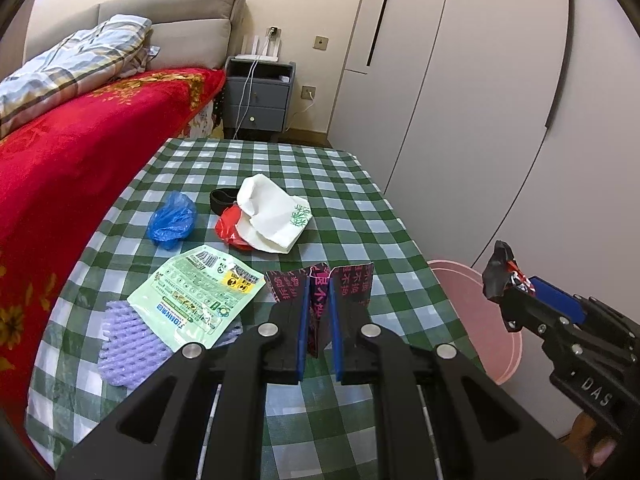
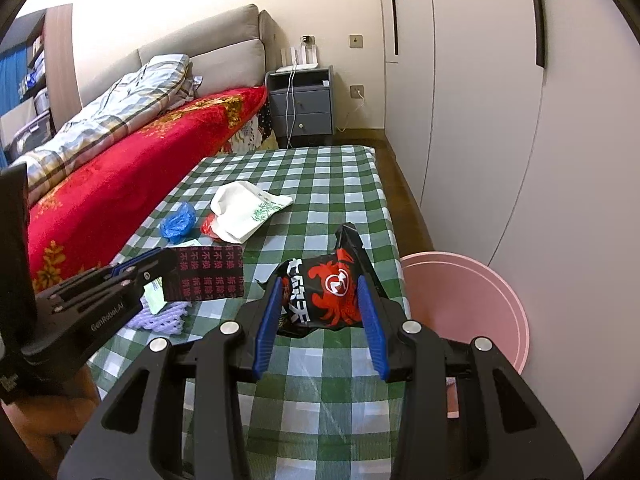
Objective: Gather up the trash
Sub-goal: 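Carry both items over the pink bucket and open both tools to drop them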
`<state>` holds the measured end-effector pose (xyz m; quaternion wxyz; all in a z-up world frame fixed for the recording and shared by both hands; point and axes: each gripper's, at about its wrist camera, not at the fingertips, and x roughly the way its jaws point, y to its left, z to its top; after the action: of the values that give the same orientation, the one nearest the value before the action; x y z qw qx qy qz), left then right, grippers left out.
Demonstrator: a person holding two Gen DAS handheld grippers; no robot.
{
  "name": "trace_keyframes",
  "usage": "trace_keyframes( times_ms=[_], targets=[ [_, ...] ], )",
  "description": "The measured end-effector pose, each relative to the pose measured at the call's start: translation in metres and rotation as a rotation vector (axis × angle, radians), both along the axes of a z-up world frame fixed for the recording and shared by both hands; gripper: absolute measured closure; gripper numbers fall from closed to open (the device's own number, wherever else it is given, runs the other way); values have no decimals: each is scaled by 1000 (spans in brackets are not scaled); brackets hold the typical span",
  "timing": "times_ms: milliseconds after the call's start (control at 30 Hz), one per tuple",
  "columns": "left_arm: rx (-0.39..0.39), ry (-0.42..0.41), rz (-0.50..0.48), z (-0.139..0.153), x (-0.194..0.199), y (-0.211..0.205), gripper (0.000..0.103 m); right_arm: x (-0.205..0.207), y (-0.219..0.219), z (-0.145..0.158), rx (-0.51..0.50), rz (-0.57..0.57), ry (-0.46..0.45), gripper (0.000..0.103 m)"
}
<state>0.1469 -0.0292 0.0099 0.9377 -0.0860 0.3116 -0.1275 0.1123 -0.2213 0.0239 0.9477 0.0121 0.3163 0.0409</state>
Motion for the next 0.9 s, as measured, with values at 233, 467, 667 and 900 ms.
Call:
trace_keyframes(
  times_ms=[233, 467, 667, 900],
  targets=[
    [-4, -9, -5, 3, -1, -2, 94, -1, -2, 9, -3, 14, 3, 64],
    [6, -21, -22, 6, -1, -8, 94, 3, -5, 26, -55, 68, -2, 64],
    [13, -31, -36, 9, -1, -14, 94, 7, -17, 45, -91, 100, -27, 64],
    [20, -34, -48, 9, 0, -18, 94, 9, -33, 37, -74, 74, -31, 64]
  ],
)
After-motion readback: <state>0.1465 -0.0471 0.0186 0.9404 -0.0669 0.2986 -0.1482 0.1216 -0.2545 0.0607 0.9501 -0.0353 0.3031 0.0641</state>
